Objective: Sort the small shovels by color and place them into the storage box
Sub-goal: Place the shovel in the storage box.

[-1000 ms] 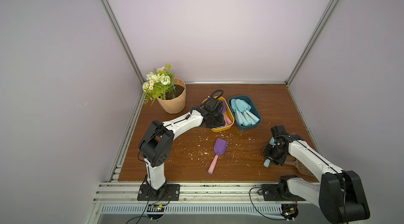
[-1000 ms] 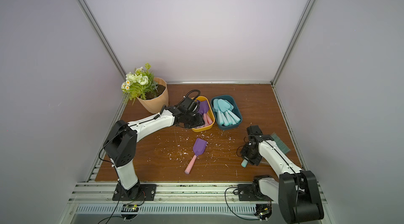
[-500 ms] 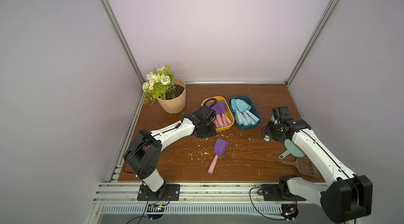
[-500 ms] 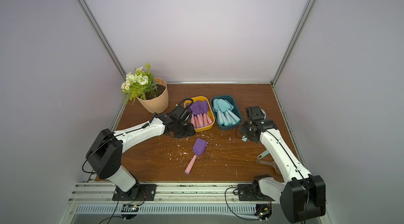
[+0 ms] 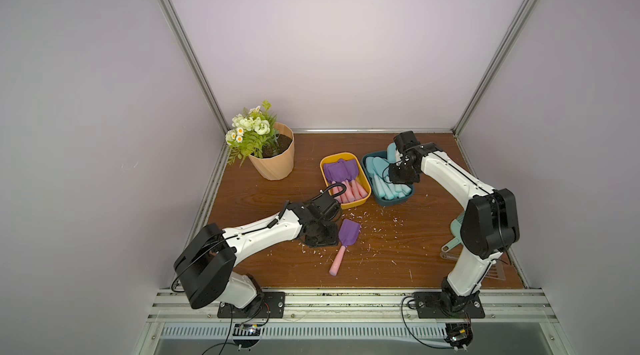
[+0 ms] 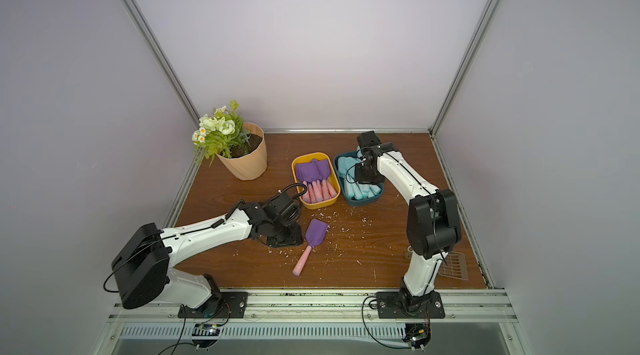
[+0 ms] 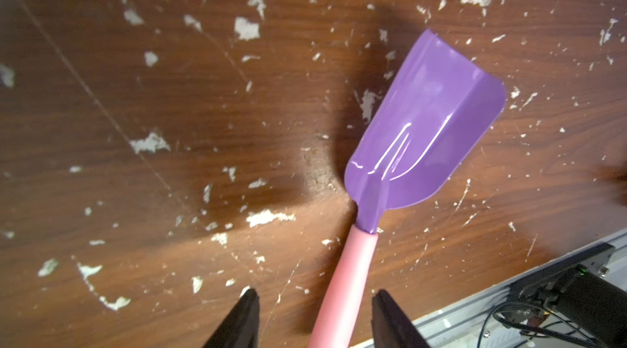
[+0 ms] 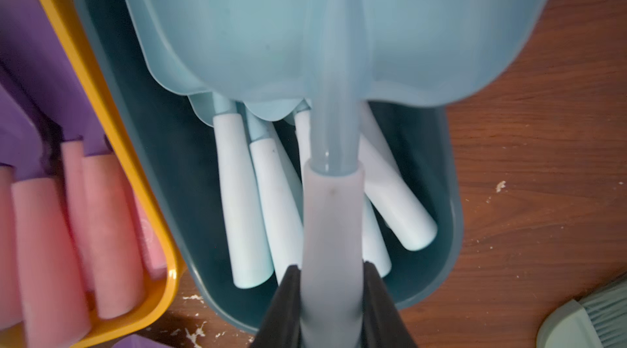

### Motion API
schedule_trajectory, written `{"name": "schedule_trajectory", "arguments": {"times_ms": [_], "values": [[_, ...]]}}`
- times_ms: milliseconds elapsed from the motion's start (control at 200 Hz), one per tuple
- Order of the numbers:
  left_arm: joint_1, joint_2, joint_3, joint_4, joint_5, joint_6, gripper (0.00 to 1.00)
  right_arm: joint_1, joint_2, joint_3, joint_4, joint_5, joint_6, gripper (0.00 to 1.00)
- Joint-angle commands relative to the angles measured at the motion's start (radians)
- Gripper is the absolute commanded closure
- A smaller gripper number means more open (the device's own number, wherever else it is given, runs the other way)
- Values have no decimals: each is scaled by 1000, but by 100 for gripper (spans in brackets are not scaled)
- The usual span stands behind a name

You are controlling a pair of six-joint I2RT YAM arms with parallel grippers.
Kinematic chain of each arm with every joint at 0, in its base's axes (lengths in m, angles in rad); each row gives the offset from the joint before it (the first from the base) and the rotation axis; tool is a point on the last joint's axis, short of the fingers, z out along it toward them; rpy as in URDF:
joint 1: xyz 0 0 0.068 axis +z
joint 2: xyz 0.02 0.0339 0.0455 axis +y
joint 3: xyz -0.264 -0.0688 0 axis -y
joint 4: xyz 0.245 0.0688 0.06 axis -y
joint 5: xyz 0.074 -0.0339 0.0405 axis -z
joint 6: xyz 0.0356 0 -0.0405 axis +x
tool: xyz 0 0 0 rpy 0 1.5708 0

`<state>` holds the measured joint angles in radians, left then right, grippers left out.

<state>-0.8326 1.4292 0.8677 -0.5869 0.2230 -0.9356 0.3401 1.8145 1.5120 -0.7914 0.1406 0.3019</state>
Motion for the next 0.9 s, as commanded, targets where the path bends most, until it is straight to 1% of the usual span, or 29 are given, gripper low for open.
{"name": "schedule_trajectory", "arguments": {"times_ms": [0, 115, 325, 380, 465, 520, 686, 896], "values": [[-19, -35, -25, -24, -24, -77, 44, 27, 5, 43, -60, 4, -64, 97], [-45, -34, -25, -24, -33, -100, 44, 51, 33, 35, -62, 44, -63, 94], [-98, 22, 9, -24, -46, -114, 44, 53, 44, 16, -60, 141, -62, 90], [-106, 34, 14, -24, -48, -120, 44, 53, 48, 14, -60, 144, -60, 85], [-111, 39, 14, -24, -52, -128, 44, 54, 49, 12, -60, 139, -47, 73], [-112, 36, 11, -24, -54, -133, 44, 54, 43, 3, -56, 142, -41, 67], [-122, 29, 10, -24, -55, -142, 43, 55, 10, -10, -55, 196, -26, 56], [-165, 48, 12, -24, -56, -156, 42, 51, -72, -30, -46, 276, 26, 54]]}}
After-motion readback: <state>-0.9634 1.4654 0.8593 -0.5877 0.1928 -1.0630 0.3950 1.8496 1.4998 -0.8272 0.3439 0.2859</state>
